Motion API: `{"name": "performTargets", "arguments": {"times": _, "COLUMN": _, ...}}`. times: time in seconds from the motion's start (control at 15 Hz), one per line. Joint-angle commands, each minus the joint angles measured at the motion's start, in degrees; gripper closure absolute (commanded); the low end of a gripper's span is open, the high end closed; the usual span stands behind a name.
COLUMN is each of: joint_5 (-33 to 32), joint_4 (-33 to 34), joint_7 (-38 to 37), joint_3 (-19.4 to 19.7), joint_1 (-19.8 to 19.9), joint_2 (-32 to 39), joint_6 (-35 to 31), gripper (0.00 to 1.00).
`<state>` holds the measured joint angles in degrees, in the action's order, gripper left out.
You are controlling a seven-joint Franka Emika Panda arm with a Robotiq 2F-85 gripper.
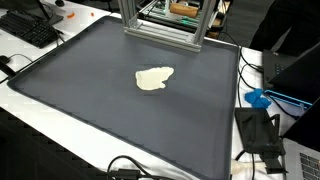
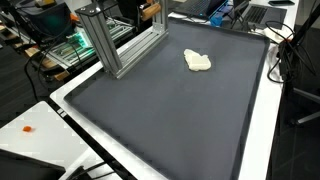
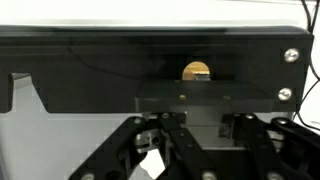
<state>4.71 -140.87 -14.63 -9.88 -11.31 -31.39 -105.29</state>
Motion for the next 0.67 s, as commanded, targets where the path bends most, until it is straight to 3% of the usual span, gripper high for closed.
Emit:
{"name": "performTargets", "arguments": {"times": 0.0, "joint_5": 2.13, "joint_4": -2.91, "joint_7": 0.84, "joint_3": -0.62, "joint_1": 0.15, "joint_2": -3.72, "joint_6": 0.46, "gripper": 0.78}}
{"name": "performTargets", "arguments": {"times": 0.6, "joint_5": 2.27, "joint_4": -4.95, "joint_7": -0.19, "joint_3": -2.08, "joint_1": 0.24, "joint_2": -5.48, "joint_6": -0.06, "gripper": 0.78}}
